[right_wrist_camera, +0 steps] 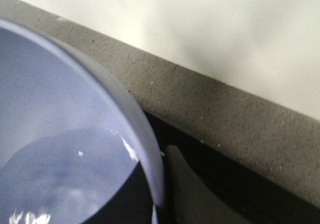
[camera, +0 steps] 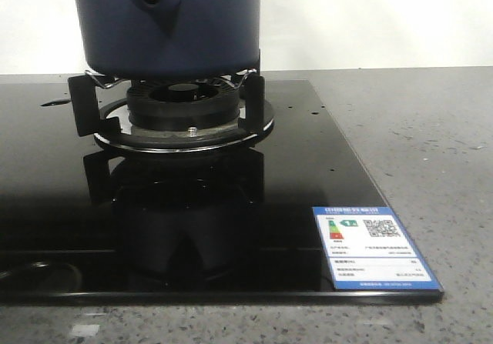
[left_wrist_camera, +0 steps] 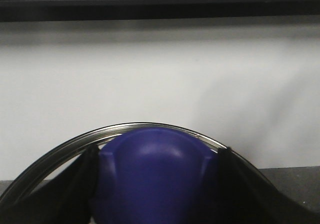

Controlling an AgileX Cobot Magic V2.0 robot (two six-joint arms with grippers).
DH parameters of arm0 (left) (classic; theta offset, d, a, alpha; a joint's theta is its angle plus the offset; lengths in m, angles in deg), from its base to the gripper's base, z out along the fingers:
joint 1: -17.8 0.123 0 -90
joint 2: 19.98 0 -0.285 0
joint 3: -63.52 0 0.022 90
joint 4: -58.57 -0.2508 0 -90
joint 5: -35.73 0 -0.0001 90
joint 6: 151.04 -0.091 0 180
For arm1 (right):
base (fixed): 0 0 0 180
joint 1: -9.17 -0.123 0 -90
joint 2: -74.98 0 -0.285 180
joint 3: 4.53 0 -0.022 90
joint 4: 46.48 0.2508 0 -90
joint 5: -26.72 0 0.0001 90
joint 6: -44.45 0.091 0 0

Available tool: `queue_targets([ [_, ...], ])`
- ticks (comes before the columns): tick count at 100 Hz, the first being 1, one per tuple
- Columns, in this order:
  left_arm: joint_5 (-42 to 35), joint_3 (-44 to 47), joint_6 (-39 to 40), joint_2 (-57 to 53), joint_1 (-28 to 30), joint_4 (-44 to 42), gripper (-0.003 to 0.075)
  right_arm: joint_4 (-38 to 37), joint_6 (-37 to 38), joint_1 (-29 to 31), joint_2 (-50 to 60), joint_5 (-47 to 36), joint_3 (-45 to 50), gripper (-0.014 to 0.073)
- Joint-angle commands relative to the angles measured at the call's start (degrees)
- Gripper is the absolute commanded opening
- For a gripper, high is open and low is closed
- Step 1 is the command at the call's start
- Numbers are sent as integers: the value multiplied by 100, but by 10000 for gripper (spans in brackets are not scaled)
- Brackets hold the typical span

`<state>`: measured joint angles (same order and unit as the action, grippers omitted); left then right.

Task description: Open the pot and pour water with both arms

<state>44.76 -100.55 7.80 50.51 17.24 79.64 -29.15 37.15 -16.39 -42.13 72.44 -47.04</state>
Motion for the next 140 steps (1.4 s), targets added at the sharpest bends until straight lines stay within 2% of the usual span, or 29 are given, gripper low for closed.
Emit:
queue_targets([
  [1, -557, -207, 6, -213, 12, 45, 326, -10, -203, -49, 479, -1133, 226, -41],
  [39, -507, -207, 6, -341, 12, 47, 326, -247, -450, -341, 1410, -4522, 2597, -42],
  [65, -412, -207, 6, -341, 12, 193, 326, -281, -450, -439, 1600, -6100, 3532, -42],
  [110, -346, -207, 6, -341, 12, 452, 326, -385, -450, -574, 1621, -7877, 3776, -42],
  [140, -346, -207, 6, -341, 12, 461, 326, -390, -450, -574, 1621, -8194, 3776, -43],
])
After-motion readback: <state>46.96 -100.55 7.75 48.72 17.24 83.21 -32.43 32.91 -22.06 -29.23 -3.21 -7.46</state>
